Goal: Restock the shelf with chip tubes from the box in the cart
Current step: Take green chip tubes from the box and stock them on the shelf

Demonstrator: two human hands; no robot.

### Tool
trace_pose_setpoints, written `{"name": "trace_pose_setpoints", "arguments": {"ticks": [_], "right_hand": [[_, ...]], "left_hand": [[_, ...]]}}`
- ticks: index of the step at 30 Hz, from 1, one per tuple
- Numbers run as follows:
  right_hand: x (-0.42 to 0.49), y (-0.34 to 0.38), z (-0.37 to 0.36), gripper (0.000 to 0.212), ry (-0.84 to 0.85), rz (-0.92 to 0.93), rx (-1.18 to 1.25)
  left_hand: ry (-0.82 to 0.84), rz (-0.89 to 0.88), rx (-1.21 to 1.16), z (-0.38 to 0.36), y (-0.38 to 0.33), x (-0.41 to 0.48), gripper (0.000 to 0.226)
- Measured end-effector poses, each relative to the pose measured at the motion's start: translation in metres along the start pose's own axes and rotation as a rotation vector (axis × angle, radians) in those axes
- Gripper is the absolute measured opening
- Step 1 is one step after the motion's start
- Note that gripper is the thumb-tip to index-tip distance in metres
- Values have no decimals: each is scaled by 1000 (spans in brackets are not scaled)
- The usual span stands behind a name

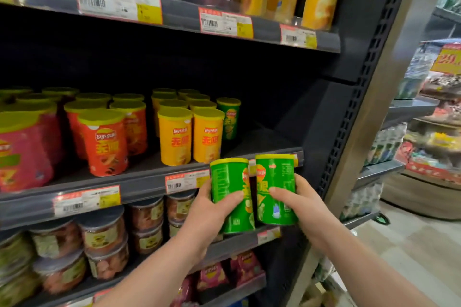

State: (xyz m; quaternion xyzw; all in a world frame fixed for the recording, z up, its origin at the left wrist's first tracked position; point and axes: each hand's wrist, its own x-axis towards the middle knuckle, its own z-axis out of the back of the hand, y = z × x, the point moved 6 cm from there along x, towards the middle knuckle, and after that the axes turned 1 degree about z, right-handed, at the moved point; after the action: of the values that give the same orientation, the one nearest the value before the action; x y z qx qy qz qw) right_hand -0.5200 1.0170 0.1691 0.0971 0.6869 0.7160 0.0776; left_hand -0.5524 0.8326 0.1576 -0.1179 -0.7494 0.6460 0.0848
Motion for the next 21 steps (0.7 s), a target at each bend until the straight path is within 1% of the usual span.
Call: {"name": "trace_pose_setpoints", "arguments": {"ticks": [5,7,8,10,12,14,18,21], "right_hand": [[62,36,6,62,-22,99,-17],[89,47,7,54,-30,138,-25],[103,51,7,49,-30,151,-25],[130,58,8,47,-41,157,-24],[155,63,6,54,-31,167,-38],[177,65,4,69,-14,161,-65],[212,58,2,67,30,146,-51],[234,50,3,65,80,135,-84]], "left_hand": [[-55,-20,-6,21,-6,15,35],[-85,-38,-26,28,-9,19,36],[-94,-47,-43,31,-10,21,39],[-119,-58,-78,36,-16,22,49],[-142,-71,-96,39,-22,25,53],[-162,-84,-111,41,-26,28,56],[-174,-98,-123,39,-31,32,60],[-175,-106,-120,35,-32,36,73]]}}
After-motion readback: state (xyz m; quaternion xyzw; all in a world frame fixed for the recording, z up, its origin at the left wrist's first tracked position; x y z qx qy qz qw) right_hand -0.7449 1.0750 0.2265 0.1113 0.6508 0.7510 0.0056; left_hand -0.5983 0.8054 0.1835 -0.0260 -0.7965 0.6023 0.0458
